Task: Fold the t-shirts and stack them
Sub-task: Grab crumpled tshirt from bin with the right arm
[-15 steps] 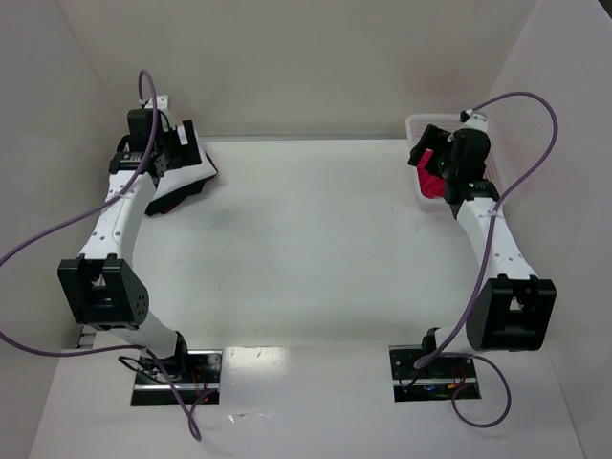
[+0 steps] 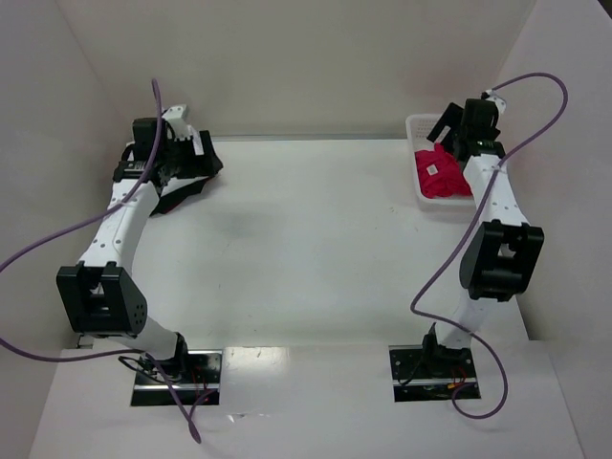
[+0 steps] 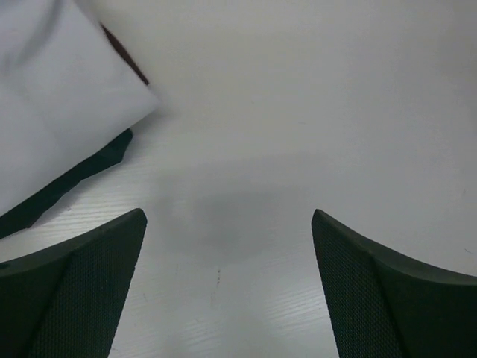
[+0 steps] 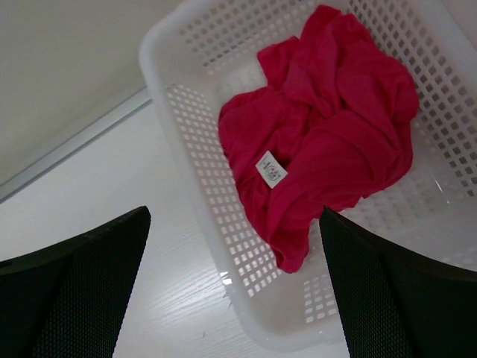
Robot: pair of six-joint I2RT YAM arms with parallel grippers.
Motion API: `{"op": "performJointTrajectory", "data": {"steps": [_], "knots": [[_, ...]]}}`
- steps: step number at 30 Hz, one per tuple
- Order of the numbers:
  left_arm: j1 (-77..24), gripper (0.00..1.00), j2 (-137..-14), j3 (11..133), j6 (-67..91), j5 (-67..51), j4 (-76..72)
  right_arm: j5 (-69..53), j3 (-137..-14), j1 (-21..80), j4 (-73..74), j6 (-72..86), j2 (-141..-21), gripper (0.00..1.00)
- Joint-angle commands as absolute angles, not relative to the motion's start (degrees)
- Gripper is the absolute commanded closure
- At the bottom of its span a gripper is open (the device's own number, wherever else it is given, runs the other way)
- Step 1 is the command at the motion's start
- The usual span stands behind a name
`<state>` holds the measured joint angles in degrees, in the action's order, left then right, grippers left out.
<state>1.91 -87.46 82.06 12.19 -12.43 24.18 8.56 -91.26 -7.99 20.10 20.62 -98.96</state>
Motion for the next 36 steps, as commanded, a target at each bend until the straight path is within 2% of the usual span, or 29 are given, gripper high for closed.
{"op": "performJointTrajectory", "data": {"steps": [1, 6, 17, 19, 21, 22, 24, 25, 26, 31, 33, 36], "knots": [[-2.2, 0.01, -84.3, 81.7, 11.1, -18.9, 21.6, 11.0, -96.0, -11.2, 23.8, 22.6, -103.3, 0.00], [-7.4, 0.01, -83.7, 79.7, 12.8, -20.0, 20.8, 10.7, -97.8, -14.5, 24.0, 23.1, -109.7, 0.00], [-7.4, 0.01, -84.8, 79.5, 12.9, -17.7, 23.3, 4.8, -102.0, -15.0, 23.5, 25.1, -121.9, 0.00], [-7.4, 0.01, -85.3, 79.5, 13.4, -17.7, 23.3, 4.8, -102.7, -15.0, 23.5, 25.1, -124.0, 0.10], [-7.4, 0.01, -85.9, 79.5, 13.4, -17.7, 23.9, 4.8, -104.5, -15.0, 24.2, 24.6, -125.7, 0.29], [-7.4, 0.01, -85.9, 79.5, 13.4, -17.7, 23.9, 4.8, -105.0, -15.0, 24.3, 24.6, -125.7, 0.44], [-7.4, 0.01, -86.5, 79.5, 13.4, -18.2, 24.4, 5.8, -105.6, -15.0, 24.9, 24.6, -125.7, 0.62], [-7.4, 0.01, -86.5, 79.5, 13.4, -18.2, 24.4, 7.3, -105.6, -15.0, 24.9, 24.6, -125.7, 0.89], [-7.4, 0.01, -86.5, 79.5, 13.4, -18.2, 24.4, 8.3, -105.1, -15.0, 24.9, 25.1, -124.7, 0.99], [-7.4, 0.01, -87.5, 79.5, 12.2, -25.3, 23.7, 10.2, -104.2, -13.6, 23.5, 24.2, -115.4, 1.00], [-7.4, 0.01, -88.6, 80.1, 10.0, -36.9, 22.1, 11.2, -107.9, -11.8, 25.8, 22.8, -112.1, 1.00], [-7.9, 0.01, -88.1, 79.4, 10.9, -44.3, 16.4, 11.2, -115.8, -8.8, 27.9, 21.4, -107.3, 1.00]]}}
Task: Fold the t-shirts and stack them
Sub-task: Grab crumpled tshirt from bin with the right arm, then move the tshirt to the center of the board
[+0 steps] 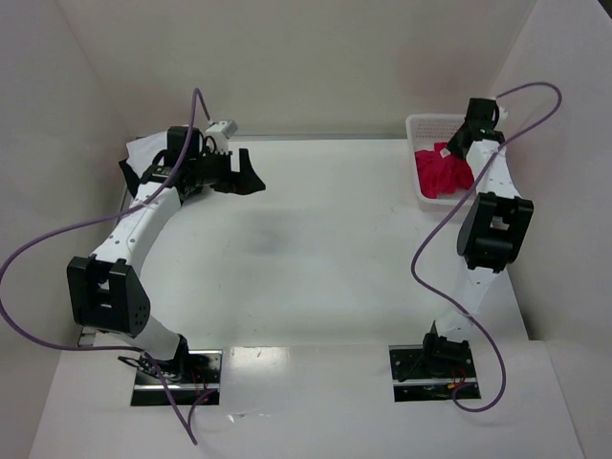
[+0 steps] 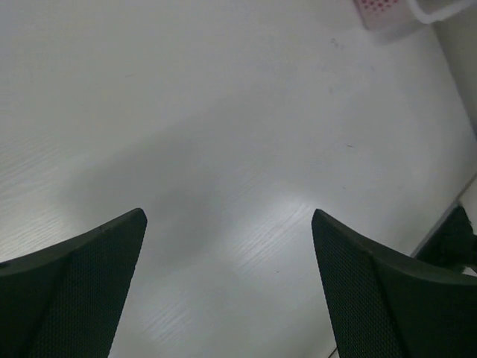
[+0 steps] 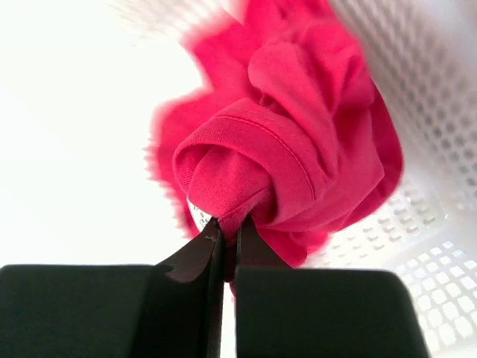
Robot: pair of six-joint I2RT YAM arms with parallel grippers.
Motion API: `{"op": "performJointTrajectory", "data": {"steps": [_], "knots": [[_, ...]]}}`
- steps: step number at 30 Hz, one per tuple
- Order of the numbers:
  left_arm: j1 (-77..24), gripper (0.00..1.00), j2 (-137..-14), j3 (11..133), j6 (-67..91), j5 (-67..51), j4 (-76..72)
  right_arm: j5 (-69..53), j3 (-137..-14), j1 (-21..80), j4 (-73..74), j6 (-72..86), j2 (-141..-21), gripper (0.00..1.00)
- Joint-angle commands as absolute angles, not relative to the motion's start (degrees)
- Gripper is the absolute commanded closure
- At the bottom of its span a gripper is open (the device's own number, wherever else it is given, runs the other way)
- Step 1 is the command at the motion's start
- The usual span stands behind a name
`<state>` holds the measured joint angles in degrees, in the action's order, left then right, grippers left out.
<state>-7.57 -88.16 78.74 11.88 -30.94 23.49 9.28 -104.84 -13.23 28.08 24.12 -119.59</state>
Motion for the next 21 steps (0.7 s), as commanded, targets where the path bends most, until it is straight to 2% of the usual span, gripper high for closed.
{"op": "performJointTrajectory", "data": {"steps": [1, 5, 9, 12, 15, 21], "knots": [[-8.4, 0.01, -88.1, 78.8, 10.2, -46.7, 13.9, 11.2, -119.2, -7.0, 29.4, 20.8, -105.0, 1.00], [-12.5, 0.01, -88.1, 81.3, 4.5, -47.4, 13.1, 5.4, -125.7, -3.3, 31.1, 21.1, -100.0, 1.00], [-15.9, 0.01, -89.2, 82.5, 6.6, -47.4, 6.2, -3.7, -125.7, 1.5, 30.6, 24.6, -93.9, 1.00], [-19.2, 0.01, -90.3, 83.7, 8.2, -45.8, 0.5, -15.8, -122.8, 3.5, 28.1, 28.2, -89.5, 1.00], [-22.5, 0.01, -90.4, 84.4, 10.5, -38.3, -5.4, -23.7, -118.3, 5.7, 24.4, 32.9, -85.2, 1.00], [-27.9, 0.01, -91.1, 82.2, 14.4, -23.9, -23.6, -31.4, -109.2, 7.6, 19.3, 38.8, -78.6, 1.00]]}}
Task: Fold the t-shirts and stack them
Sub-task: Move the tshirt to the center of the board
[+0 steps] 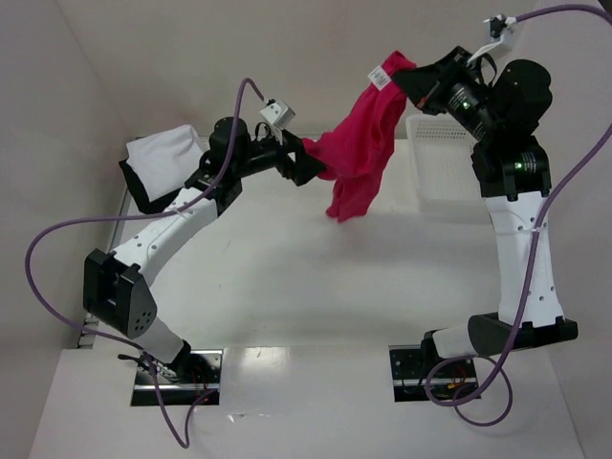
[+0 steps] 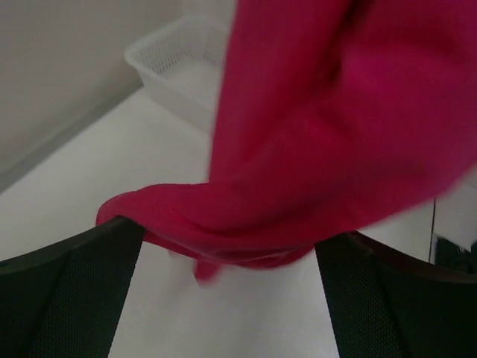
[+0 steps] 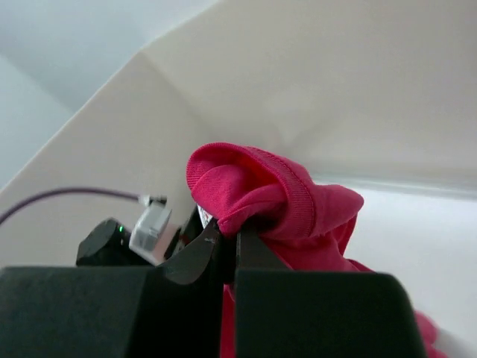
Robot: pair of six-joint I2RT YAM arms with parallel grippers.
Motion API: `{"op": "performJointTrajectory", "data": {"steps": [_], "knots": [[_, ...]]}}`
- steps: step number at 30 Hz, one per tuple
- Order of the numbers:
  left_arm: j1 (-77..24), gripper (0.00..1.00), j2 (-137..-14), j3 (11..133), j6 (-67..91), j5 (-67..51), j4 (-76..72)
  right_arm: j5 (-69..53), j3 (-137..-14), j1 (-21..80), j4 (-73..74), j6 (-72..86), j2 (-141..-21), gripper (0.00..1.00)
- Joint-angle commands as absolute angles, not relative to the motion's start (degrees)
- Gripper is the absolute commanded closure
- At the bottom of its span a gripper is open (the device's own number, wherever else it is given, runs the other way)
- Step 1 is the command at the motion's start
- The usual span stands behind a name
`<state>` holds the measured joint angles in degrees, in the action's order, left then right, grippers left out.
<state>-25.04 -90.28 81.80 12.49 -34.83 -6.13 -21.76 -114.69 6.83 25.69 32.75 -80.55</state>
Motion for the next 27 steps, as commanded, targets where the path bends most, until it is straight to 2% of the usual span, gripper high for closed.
{"op": "performJointTrajectory", "data": {"steps": [1, 2, 4, 5, 8, 9, 13, 15, 17, 22, 27], "knots": [[-27.9, 0.01, -91.1, 82.2, 14.4, -21.6, -24.3, -33.5, -107.9, 7.6, 18.6, 39.5, -78.0, 1.00], [-28.5, 0.01, -91.8, 83.5, 14.4, -20.8, -24.3, -34.4, -106.8, 7.6, 17.8, 40.1, -77.0, 1.00], [-28.5, 0.13, -91.8, 83.5, 15.1, -22.2, -24.3, -34.5, -103.6, 8.3, 17.2, 40.6, -76.1, 1.00], [-28.5, 0.36, -91.8, 83.5, 15.1, -23.5, -24.3, -34.5, -101.8, 8.3, 16.7, 40.6, -75.4, 1.00], [-29.0, 0.82, -89.6, 82.1, 15.7, -23.5, -24.3, -35.1, -99.7, 8.3, 15.5, 41.1, -74.9, 1.00], [-29.0, 1.00, -88.5, 80.5, 16.5, -21.0, -24.3, -35.1, -99.0, 8.3, 15.5, 41.1, -74.9, 1.00], [-29.0, 1.00, -79.5, 79.2, 13.7, -12.9, -18.5, -28.7, -99.0, 8.3, 18.6, 37.4, -76.0, 1.00], [-29.0, 1.00, -72.8, 81.2, 9.6, -6.0, -9.3, -20.8, -100.4, 8.3, 20.1, 34.2, -76.0, 1.00], [-28.5, 1.00, -67.4, 81.9, 8.0, -2.4, -4.4, -18.6, -102.6, 8.3, 21.5, 32.4, -76.5, 1.00], [-27.9, 1.00, -59.0, 84.4, 4.9, 6.9, 0.4, -17.8, -108.4, 8.3, 22.1, 31.1, -78.4, 1.00], [-27.9, 1.00, -51.9, 86.6, 3.5, 9.4, 8.3, -18.5, -107.6, 8.3, 22.1, 30.6, -75.7, 1.00]]}}
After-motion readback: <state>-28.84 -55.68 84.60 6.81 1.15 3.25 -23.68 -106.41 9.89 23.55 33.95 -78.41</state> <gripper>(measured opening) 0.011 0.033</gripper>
